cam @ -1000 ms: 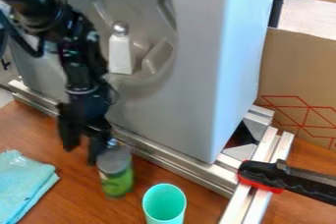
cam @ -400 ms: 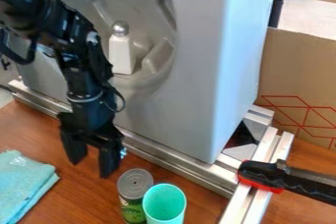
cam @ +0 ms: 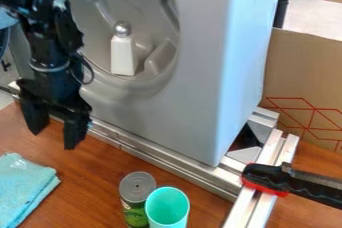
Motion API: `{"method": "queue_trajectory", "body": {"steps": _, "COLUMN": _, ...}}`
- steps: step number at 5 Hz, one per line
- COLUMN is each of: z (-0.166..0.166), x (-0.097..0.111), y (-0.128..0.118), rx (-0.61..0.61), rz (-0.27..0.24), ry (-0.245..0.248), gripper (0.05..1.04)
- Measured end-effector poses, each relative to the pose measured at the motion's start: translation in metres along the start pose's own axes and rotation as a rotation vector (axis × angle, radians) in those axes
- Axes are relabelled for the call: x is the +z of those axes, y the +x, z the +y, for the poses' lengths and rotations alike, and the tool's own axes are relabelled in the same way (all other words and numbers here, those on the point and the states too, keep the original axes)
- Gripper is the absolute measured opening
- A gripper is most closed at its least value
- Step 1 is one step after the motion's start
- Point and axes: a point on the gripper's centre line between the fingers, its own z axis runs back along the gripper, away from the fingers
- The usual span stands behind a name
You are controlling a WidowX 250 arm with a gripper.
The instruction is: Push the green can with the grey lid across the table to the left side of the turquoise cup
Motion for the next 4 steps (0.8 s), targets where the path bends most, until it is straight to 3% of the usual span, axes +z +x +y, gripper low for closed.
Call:
{"method": "queue_trajectory", "body": {"steps": 1, "z": -0.008, "x": 0.014, "y": -0.025, "rx": -0.086, "rz": 0.039, "ry": -0.063, "gripper": 1.001}}
{"method": "queue_trajectory", "body": {"steps": 3, "z": -0.037, "x": 0.017, "y": -0.071, "rx": -0.185, "rz": 0.123, "ry": -0.106, "gripper": 1.001}}
{"method": "queue_trajectory", "body": {"steps": 4, "z": -0.056, "x": 0.020, "y": -0.078, "rx": -0.225, "rz": 0.104, "ry": -0.111, "gripper": 1.001}}
